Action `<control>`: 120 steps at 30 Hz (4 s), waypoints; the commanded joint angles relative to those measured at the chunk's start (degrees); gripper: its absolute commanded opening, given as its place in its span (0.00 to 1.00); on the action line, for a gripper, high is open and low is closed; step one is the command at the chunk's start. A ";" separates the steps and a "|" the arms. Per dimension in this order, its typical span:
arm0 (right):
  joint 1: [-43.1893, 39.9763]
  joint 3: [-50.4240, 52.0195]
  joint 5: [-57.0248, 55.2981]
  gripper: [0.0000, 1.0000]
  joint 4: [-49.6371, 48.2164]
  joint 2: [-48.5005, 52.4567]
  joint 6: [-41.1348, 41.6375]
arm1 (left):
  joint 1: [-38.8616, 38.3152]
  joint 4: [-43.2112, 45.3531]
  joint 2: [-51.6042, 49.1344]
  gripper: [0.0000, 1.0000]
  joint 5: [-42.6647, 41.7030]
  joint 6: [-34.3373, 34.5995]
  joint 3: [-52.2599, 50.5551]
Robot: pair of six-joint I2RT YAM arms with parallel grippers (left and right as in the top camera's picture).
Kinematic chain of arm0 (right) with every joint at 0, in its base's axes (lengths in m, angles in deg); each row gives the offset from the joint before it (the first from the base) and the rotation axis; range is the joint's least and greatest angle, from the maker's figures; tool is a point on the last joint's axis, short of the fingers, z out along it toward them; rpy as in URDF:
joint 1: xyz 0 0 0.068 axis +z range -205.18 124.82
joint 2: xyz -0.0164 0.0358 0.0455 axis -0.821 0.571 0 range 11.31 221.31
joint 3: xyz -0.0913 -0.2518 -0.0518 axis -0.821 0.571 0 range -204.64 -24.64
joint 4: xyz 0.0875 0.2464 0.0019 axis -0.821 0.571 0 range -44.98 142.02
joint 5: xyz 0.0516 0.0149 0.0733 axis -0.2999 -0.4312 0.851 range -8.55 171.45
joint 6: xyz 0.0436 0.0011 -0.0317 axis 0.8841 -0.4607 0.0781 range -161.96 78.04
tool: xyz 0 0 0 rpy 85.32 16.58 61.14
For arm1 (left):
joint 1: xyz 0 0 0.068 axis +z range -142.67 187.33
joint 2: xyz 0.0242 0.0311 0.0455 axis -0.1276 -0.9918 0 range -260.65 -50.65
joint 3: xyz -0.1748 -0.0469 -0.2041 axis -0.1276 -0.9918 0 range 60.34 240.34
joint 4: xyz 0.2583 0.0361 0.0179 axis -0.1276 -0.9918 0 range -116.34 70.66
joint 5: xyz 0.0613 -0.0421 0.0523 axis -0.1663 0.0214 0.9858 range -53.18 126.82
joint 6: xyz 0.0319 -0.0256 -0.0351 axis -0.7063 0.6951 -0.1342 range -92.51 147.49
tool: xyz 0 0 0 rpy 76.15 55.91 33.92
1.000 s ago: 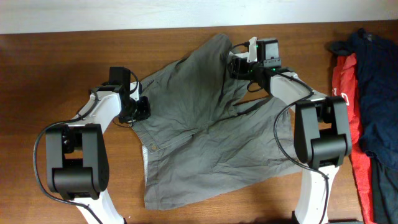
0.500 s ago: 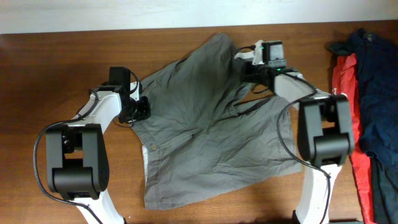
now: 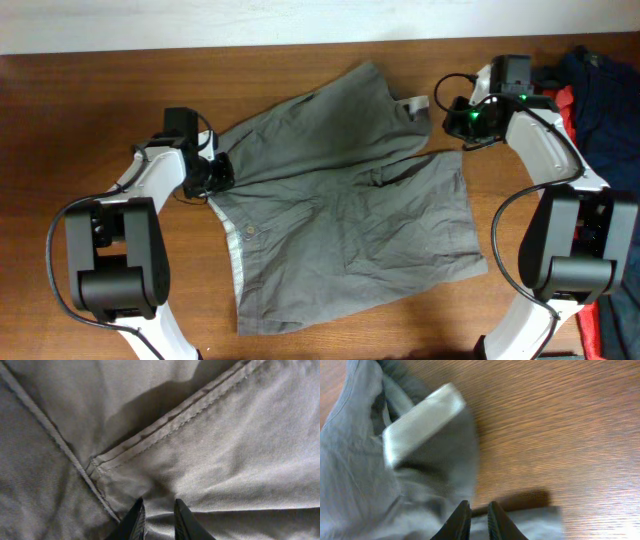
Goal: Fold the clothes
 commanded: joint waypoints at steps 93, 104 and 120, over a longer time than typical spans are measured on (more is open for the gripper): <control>3.17 -0.42 16.85 0.57 -4.00 2.75 -24.76 | 4.22 1.07 -2.54 0.43 -0.17 -0.83 4.74; 7.30 -1.01 -0.22 0.04 -3.89 4.46 -22.95 | 4.22 0.42 -2.54 0.43 -0.15 -0.85 7.21; 4.31 -3.39 8.68 0.68 -4.50 3.96 -24.52 | 4.22 1.84 -2.54 0.43 -1.09 -0.85 7.43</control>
